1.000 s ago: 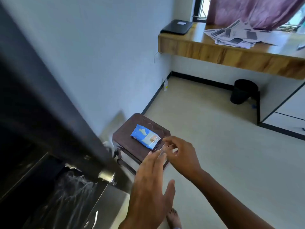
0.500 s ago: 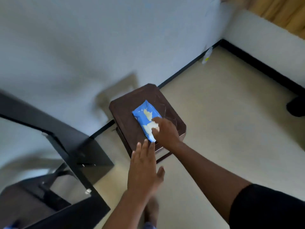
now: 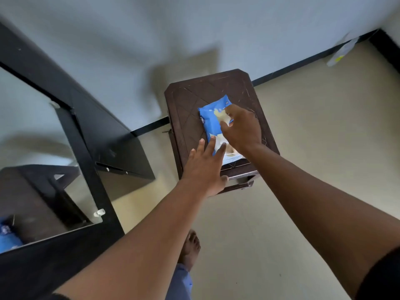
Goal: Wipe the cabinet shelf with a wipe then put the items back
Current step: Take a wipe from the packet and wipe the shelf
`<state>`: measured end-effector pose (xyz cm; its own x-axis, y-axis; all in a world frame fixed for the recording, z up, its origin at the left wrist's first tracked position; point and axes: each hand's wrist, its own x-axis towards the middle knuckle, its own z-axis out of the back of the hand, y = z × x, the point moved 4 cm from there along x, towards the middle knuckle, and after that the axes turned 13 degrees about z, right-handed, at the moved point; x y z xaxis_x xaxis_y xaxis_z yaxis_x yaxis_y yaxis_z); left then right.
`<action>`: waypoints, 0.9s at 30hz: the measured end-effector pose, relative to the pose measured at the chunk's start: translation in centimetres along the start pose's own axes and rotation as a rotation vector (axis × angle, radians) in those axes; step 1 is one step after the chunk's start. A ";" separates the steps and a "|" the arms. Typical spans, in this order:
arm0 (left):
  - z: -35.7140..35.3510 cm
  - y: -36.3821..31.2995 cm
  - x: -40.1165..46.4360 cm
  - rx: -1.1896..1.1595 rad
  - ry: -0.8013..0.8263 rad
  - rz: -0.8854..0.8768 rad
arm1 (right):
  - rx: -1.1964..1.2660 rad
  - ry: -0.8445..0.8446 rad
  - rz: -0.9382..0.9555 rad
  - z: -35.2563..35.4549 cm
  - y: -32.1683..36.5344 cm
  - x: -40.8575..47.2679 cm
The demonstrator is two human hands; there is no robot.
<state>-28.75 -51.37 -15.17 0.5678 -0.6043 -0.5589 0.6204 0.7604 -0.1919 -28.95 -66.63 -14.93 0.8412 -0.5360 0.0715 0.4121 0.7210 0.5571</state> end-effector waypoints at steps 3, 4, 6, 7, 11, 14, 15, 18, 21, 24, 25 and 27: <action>-0.8 -0.3 0.1 0.002 0.010 0.006 | 0.013 -0.043 -0.007 0.8 -0.2 0.5; -0.9 -0.3 0.1 -0.001 0.015 0.010 | 0.025 -0.061 -0.014 1.2 -0.2 0.7; -1.0 -0.5 0.2 -0.005 0.023 0.017 | 0.062 -0.106 -0.032 2.2 -0.1 1.0; -0.9 -0.5 0.2 -0.005 0.028 0.023 | 0.088 -0.133 -0.033 2.7 0.1 1.1; 0.5 -1.2 -0.4 -0.074 0.035 0.043 | 0.275 -0.206 -0.044 5.4 1.5 0.5; 2.9 -1.9 -1.7 -0.404 -0.040 0.092 | 0.469 -0.216 -0.096 8.1 2.5 -0.9; 4.1 -2.0 -2.4 -0.585 -0.073 0.141 | 0.531 -0.217 -0.125 9.1 2.8 -1.5; 8.3 -2.5 -5.4 -1.026 -0.197 0.265 | 0.716 -0.223 -0.215 12.7 4.2 -3.9; 12.7 -3.9 -9.5 -1.319 -0.166 0.206 | 0.940 -0.235 -0.262 16.9 6.9 -7.0; 16.4 -5.6 -14.4 -1.532 0.003 0.106 | 1.163 -0.258 -0.244 21.1 10.6 -10.6; 17.4 -6.0 -15.9 -1.550 0.042 0.081 | 1.208 -0.263 -0.226 22.4 11.9 -11.7; 18.9 -6.5 -18.9 -1.545 0.090 0.035 | 1.244 -0.288 -0.204 24.4 14.2 -13.8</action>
<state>-33.36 -49.36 11.89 0.5013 -0.6085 -0.6151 -0.5679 0.3049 -0.7645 -43.26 -59.73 12.17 0.6325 -0.7744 -0.0170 -0.2084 -0.1912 0.9592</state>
